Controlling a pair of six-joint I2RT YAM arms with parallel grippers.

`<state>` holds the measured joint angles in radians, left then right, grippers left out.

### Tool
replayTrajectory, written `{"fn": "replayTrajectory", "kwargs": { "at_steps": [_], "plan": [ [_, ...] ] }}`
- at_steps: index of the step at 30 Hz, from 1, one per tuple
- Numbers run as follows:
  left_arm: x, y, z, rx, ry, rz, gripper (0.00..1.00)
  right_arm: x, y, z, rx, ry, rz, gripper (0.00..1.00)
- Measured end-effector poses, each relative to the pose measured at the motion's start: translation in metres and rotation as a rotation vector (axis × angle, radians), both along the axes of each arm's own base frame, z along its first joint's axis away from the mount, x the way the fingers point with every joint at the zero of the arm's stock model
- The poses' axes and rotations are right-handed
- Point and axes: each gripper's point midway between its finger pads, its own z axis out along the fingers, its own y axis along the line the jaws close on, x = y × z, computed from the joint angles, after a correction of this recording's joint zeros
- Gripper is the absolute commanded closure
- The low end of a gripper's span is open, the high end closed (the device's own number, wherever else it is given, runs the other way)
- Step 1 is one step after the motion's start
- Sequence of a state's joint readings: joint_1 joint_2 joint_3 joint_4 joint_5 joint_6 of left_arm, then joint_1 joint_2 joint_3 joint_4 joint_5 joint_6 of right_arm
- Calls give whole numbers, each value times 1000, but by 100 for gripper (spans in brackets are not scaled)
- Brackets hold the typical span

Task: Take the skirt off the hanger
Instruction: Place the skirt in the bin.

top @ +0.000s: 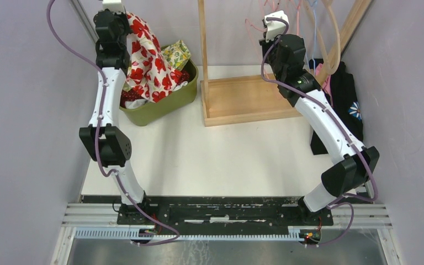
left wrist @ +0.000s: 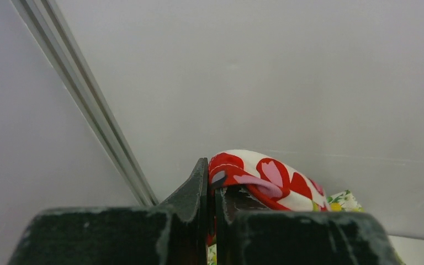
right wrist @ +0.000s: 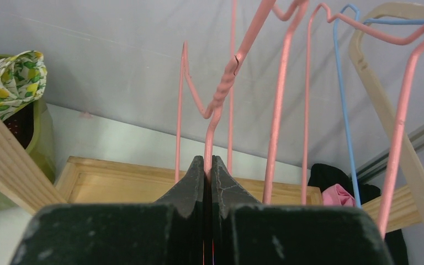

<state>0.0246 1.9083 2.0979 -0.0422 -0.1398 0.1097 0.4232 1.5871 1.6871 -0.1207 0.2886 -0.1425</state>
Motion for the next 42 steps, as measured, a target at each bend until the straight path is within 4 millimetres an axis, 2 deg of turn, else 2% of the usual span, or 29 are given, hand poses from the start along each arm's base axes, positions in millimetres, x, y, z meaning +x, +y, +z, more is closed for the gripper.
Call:
{"fn": "replayTrajectory", "kwargs": {
  "at_steps": [2,6,12,16,18,20,22,26,29,32,34,37,40,42],
  "plan": [
    [3,3,-14,-1,22,10,97,2,-4,0,7,1,-7,99],
    [9,3,-60,-3,104,12,97,4,-8,-4,16,9,-10,99],
    [6,5,-171,-8,314,26,97,5,-9,-15,12,31,-8,99],
    [-18,9,-253,-9,482,45,97,6,-11,-17,9,36,-11,99],
    [-32,12,-278,-9,539,58,97,6,-12,-19,8,39,-14,99],
    [-40,18,-288,-9,566,81,97,6,-14,-19,7,40,-15,99],
    [-46,28,-289,-33,576,108,97,6,-15,-20,7,41,-17,99],
    [-57,61,-290,-70,613,198,97,5,-15,-20,14,42,-11,99],
    [-57,79,-290,-80,638,247,97,3,-13,-17,27,39,2,99],
    [-53,85,-297,-82,664,266,95,2,-11,-15,35,36,10,99],
    [-51,85,-303,-82,685,265,81,0,-11,-13,39,33,16,99],
    [-48,82,-308,-84,712,250,68,-1,-11,-11,43,28,20,99],
    [-47,76,-310,-93,721,213,44,-4,-11,-8,45,27,24,99],
    [-48,72,-309,-102,723,183,22,-5,-11,-6,46,24,24,99]
  ]
}}
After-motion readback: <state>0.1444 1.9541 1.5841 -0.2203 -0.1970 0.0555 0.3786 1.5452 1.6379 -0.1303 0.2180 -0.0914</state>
